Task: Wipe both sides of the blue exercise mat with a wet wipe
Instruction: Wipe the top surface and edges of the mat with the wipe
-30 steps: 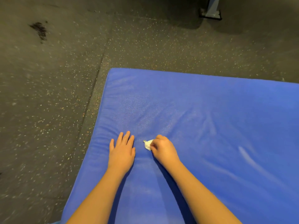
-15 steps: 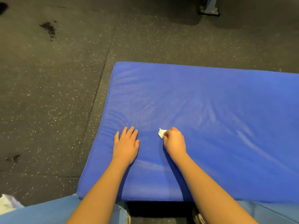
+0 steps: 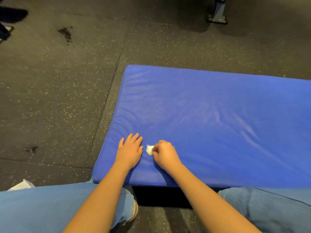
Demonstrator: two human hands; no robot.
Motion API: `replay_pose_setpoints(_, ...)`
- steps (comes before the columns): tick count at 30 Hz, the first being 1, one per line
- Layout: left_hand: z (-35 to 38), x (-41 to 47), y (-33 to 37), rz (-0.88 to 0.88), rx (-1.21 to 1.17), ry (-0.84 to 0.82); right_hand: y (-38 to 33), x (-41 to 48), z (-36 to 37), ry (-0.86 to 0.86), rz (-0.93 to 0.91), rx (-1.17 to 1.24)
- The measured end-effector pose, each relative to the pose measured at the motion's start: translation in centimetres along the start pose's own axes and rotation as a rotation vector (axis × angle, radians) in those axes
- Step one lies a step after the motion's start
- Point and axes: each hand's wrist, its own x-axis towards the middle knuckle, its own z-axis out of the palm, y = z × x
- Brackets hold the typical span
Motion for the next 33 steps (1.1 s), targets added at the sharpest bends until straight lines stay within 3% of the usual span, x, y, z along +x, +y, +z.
replay_pose_setpoints(2, -0.2, -0.3, 0.2, 0.001, 0.019, -0.014, 0.1, -0.6, -0.3, -0.043, -0.07, 0.039)
replay_pose_setpoints(7, -1.4, -1.3, 0.2, 0.008, -0.025, -0.071, 3.3, -1.1, -2.1, 0.07, 0.219, -0.044)
replay_pose_setpoints(12, -1.1, -1.9, 0.3, -0.008, -0.019, -0.052, 0.5, -4.3, -0.8, -0.01, -0.016, 0.056)
replay_pose_setpoints(17, -1.7, -2.6, 0.3, 0.0, -0.036, -0.09, 1.7, -4.4, -1.8, 0.086, 0.132, -0.034)
replay_pose_setpoints(22, -1.9, -3.2, 0.2, -0.001, -0.011, -0.084, -0.1, -7.0, -1.3, -0.03, 0.01, 0.052)
replay_pose_setpoints(27, -2.3, -4.2, 0.3, 0.004, 0.001, -0.133, 0.1, -8.3, -1.1, 0.083, 0.048, -0.073)
replay_pose_setpoints(33, -2.8, -5.4, -0.3, -0.023, -0.02, -0.132, -0.9, -10.3, 0.4, 0.201, -0.163, -0.169)
